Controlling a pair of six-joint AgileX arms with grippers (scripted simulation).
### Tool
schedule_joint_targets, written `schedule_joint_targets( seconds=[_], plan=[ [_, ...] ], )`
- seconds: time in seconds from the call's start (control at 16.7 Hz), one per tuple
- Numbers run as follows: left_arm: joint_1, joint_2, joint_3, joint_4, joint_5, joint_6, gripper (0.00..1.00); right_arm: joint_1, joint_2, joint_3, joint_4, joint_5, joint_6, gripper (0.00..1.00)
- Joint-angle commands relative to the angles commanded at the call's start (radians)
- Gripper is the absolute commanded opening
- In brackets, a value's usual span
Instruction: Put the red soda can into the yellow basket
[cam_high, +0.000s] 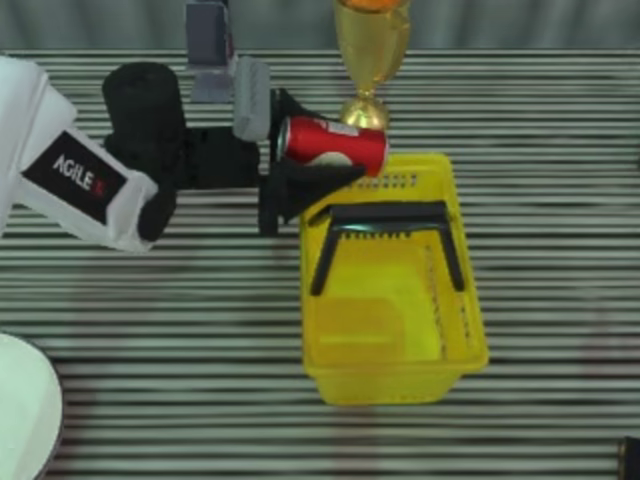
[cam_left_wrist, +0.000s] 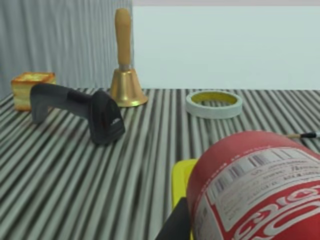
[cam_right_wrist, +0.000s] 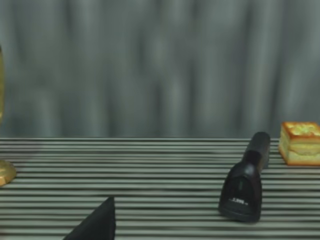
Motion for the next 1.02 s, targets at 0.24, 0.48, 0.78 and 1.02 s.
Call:
schedule_joint_targets(
  seconds=[0.24, 0.48, 0.78, 1.02],
  plan=[
    [0.0, 0.0, 0.0, 0.0, 0.0, 0.0, 0.83, 0.0, 0.0, 0.0, 0.0, 0.0, 0.0, 1.0],
    [0.0, 0.0, 0.0, 0.0, 0.0, 0.0, 1.0, 0.0, 0.0, 0.0, 0.0, 0.0, 0.0, 1.0],
    [0.0, 0.0, 0.0, 0.0, 0.0, 0.0, 1.0, 0.0, 0.0, 0.0, 0.0, 0.0, 0.0, 1.0],
    [-0.001, -0.012, -0.004, -0.008, -0.008, -0.003, 1.0, 0.006, 0.01, 0.009, -0.009, -0.001, -0.007, 1.0]
  ],
)
